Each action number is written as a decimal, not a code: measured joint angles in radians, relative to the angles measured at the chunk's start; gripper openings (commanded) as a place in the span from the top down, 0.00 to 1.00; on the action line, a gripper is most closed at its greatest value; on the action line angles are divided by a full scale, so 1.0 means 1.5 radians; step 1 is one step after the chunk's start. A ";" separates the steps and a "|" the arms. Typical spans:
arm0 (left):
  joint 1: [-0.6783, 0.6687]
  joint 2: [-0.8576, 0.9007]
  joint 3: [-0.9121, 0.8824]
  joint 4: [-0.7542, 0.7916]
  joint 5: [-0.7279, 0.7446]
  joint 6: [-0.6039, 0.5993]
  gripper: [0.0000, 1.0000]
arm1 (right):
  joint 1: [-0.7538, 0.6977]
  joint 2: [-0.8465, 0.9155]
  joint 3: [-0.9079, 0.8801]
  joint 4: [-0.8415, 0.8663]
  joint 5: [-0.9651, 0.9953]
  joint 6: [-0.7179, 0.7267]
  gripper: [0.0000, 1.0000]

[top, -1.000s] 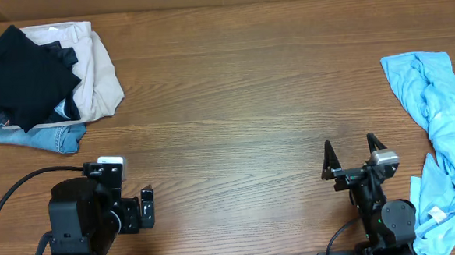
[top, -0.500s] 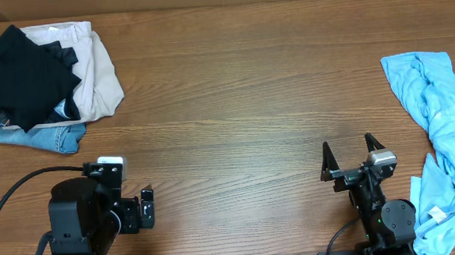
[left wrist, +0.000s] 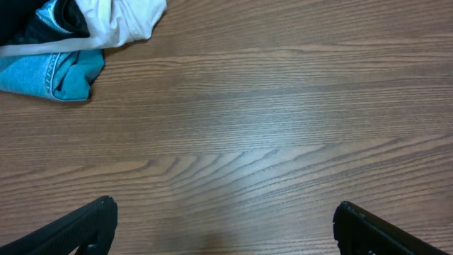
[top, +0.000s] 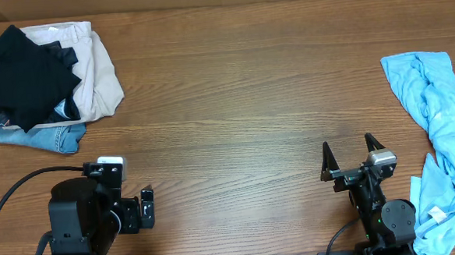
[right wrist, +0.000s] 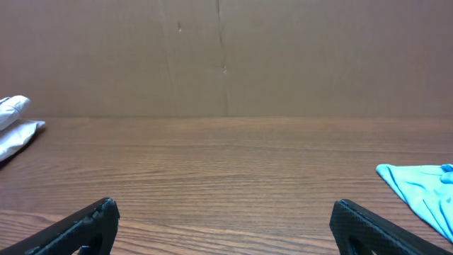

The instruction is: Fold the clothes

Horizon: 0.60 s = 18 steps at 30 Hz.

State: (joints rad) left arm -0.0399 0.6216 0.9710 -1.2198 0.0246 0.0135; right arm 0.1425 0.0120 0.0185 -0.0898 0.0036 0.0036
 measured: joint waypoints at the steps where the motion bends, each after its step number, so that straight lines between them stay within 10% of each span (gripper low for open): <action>1: 0.000 0.000 0.000 0.000 0.000 0.000 0.00 | 0.000 0.000 0.000 0.000 0.000 0.000 0.00; 18: 0.007 -0.113 -0.116 0.110 -0.011 0.001 0.00 | 0.000 0.000 0.000 0.000 0.000 0.000 0.00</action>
State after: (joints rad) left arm -0.0288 0.4519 0.7963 -1.0554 0.0078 0.0143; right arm 0.1425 0.0116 0.0185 -0.0895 0.0036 0.0032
